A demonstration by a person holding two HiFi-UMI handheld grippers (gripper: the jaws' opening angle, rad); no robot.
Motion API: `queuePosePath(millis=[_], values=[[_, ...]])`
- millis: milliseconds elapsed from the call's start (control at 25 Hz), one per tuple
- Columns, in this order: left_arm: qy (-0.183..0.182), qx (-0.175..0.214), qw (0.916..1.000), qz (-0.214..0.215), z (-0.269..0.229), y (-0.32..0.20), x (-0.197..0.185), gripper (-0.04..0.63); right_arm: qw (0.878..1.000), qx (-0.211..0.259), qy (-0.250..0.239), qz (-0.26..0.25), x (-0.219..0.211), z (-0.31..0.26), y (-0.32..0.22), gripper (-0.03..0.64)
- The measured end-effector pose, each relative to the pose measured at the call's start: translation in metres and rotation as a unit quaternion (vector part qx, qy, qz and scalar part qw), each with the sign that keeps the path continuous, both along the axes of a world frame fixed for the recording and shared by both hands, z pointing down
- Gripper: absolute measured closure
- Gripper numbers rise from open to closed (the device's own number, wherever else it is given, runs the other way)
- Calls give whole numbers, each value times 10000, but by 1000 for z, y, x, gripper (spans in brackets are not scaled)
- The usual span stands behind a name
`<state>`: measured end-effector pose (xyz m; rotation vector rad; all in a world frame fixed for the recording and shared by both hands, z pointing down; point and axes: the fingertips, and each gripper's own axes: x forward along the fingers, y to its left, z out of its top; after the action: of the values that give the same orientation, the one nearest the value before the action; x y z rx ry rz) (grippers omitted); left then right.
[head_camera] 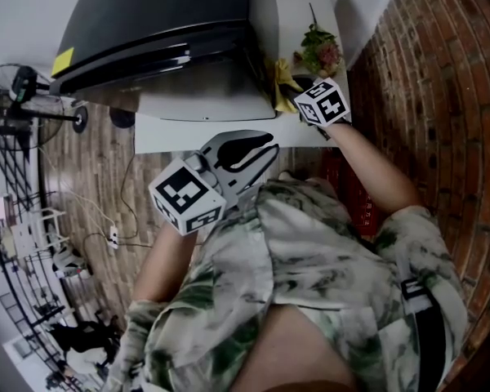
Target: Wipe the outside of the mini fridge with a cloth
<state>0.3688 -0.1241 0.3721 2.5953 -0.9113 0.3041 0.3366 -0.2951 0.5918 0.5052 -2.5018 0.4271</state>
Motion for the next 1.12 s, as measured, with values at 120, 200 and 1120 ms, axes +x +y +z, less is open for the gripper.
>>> queuePosePath(millis=[120,200,1120], values=[[4,-42,10000,-16,2,-1,-1,540,9997,3,245,-15,-1,20,-2,522],[-2,-65,10000,-26,4,-1,-2,540,9992,2,389,-29,-1,33,-3,522],[240,128,9981,544,10,-1,-51,540,9924,517,-247,1085,38,-94,-6,520]])
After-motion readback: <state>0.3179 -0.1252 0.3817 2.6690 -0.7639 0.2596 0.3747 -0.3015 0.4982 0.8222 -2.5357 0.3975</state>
